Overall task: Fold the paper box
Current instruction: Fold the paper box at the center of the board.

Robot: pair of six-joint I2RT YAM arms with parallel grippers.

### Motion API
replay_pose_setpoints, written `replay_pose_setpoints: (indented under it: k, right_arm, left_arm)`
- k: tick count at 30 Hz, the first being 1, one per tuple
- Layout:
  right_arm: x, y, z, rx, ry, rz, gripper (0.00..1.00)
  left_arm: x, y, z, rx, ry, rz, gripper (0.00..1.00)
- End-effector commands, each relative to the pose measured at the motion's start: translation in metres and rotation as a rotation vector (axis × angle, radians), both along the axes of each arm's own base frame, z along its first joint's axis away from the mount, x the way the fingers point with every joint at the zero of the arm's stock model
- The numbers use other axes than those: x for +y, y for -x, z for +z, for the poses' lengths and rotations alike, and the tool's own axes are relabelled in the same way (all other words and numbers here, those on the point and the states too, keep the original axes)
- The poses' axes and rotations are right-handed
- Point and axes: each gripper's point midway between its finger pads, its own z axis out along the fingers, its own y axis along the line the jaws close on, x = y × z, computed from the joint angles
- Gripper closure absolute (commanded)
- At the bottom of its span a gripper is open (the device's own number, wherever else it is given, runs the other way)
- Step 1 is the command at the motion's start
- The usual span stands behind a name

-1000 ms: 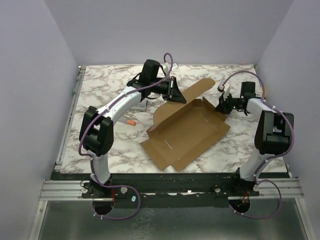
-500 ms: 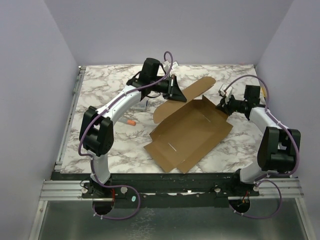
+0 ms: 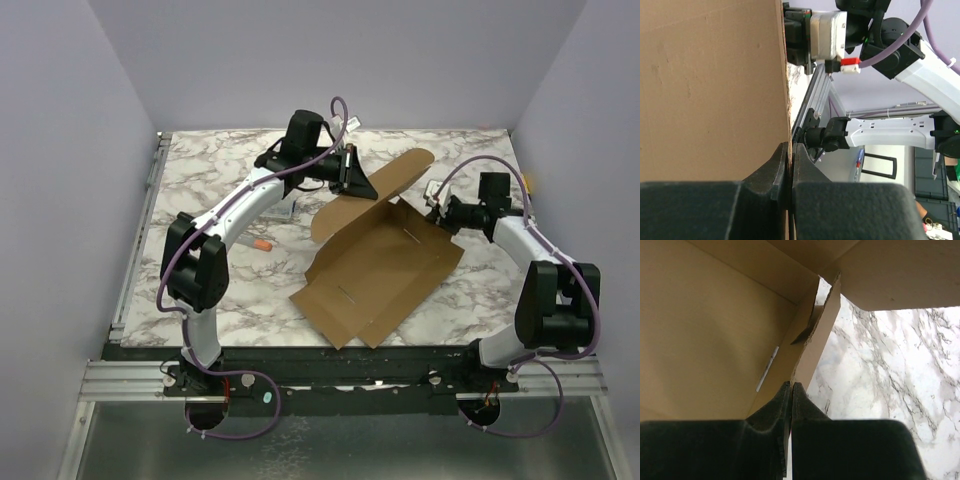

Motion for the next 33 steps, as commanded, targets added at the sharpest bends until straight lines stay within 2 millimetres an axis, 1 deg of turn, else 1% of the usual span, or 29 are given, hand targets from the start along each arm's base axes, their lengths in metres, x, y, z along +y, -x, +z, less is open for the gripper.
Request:
replay_pose_setpoints:
  k: [1,6,9,14,17,21,26,28,31,33]
  right_arm:
    - [0.002,0.011,-0.011,0.020,0.070,0.043,0.97]
    - [0.000,0.015,-0.023,0.030,0.119,0.045,0.97]
    - [0.001,0.015,-0.026,0.026,0.131,0.047,0.97]
    - [0.002,0.015,-0.029,0.006,0.155,0.045,0.97]
    - [0.000,0.014,-0.031,-0.005,0.169,0.033,0.97]
    - [-0.002,0.016,-0.034,-0.014,0.184,0.031,0.97]
    - [-0.003,0.018,-0.032,-0.032,0.193,0.035,0.97]
    - [-0.002,0.017,-0.030,-0.036,0.184,0.032,0.97]
    - [-0.001,0.012,-0.023,-0.041,0.159,0.003,0.97]
    - [-0.001,0.008,-0.017,-0.054,0.143,-0.020,0.97]
  left_arm:
    - [-0.008,-0.001,0.018,-0.034,0.037,-0.026,1.00]
    - [-0.007,-0.004,0.012,-0.026,0.026,-0.013,1.00]
    - [-0.006,-0.003,0.008,-0.021,0.019,-0.010,1.00]
    - [-0.001,-0.006,0.007,-0.021,0.012,0.013,0.97]
    - [0.003,-0.008,0.007,-0.022,0.007,0.028,0.93]
    - [0.005,-0.006,0.004,-0.012,0.000,0.035,0.84]
    - [0.005,-0.008,0.003,-0.007,-0.003,0.047,0.80]
    - [0.004,-0.009,0.005,-0.007,-0.001,0.047,0.82]
    - [0.004,-0.008,0.009,-0.006,0.007,0.042,0.92]
    - [0.003,-0.008,0.016,-0.013,0.020,0.034,0.98]
